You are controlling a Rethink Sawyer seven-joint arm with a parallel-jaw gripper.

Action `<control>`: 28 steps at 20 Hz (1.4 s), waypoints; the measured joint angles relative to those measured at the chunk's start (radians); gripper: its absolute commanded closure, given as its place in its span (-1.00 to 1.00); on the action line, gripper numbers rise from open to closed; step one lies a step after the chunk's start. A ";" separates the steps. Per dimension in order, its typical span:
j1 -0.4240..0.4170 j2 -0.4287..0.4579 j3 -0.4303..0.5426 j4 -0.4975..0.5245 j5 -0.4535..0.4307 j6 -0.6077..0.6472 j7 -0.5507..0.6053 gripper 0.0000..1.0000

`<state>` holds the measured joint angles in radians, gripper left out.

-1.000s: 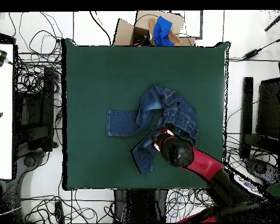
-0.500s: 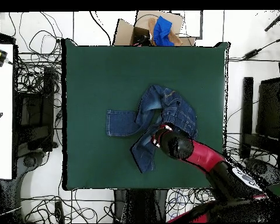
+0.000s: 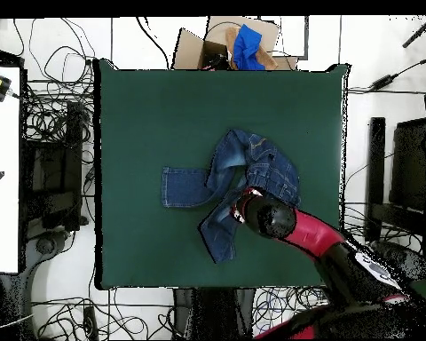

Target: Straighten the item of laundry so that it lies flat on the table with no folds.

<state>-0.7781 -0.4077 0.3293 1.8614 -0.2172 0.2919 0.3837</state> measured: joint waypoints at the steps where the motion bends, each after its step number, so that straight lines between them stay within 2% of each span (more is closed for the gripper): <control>1: 0.003 -0.002 0.000 -0.005 0.000 0.011 0.000 -1.00; 7: 0.041 -0.035 -0.001 -0.050 -0.001 0.111 0.000 -1.00; 17: 0.054 -0.081 -0.001 -0.126 -0.001 0.219 0.000 -1.00; 28: 0.078 -0.168 -0.001 -0.175 -0.001 0.231 0.000 -1.00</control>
<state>-0.7005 -0.5754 0.3284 1.6860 -0.2187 0.5231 0.3837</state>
